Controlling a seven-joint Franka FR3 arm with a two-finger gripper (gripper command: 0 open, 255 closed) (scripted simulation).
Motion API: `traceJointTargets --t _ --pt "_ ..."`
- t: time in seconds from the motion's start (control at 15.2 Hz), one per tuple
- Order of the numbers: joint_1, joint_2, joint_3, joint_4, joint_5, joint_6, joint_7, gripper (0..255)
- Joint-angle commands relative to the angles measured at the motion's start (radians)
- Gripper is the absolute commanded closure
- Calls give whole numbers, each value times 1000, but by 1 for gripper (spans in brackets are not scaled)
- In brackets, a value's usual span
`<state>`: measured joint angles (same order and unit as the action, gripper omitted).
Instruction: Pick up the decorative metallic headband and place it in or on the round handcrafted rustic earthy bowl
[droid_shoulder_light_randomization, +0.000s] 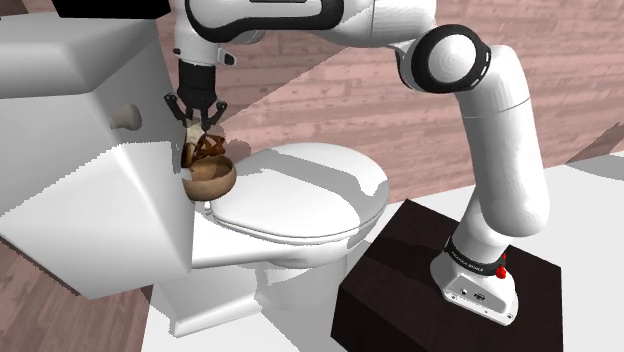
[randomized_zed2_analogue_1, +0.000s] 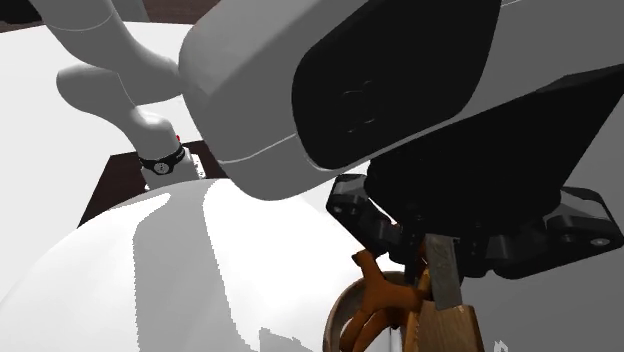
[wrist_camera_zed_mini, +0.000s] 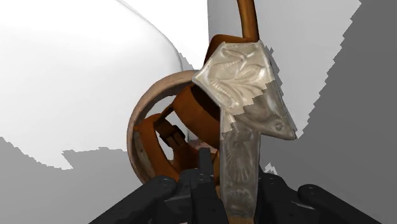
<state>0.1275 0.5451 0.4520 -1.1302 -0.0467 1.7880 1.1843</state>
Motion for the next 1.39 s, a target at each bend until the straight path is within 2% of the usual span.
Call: traceJointTargets --t 0.0,0.33,0.86,0.92,0.99,1.06,1.12,1.19,1.32 --pt "15 49 -6 21 -14 200 7 255" --pt "3 40 -7 -62 -8 272 -1 255" --pt "4 40 -9 -66 -6 277 -2 255" --pt "6 59 -13 -58 -11 288 -6 0" --pt "-4 41 -11 -89 -4 301 -10 0" --pt "-30 13 -10 -171 9 352 -27 0" --pt "-23 34 -12 -142 3 344 -27 0" --pt "3 71 -15 -67 -12 309 -10 0" --pt "-3 24 -5 -60 -2 254 -4 0"
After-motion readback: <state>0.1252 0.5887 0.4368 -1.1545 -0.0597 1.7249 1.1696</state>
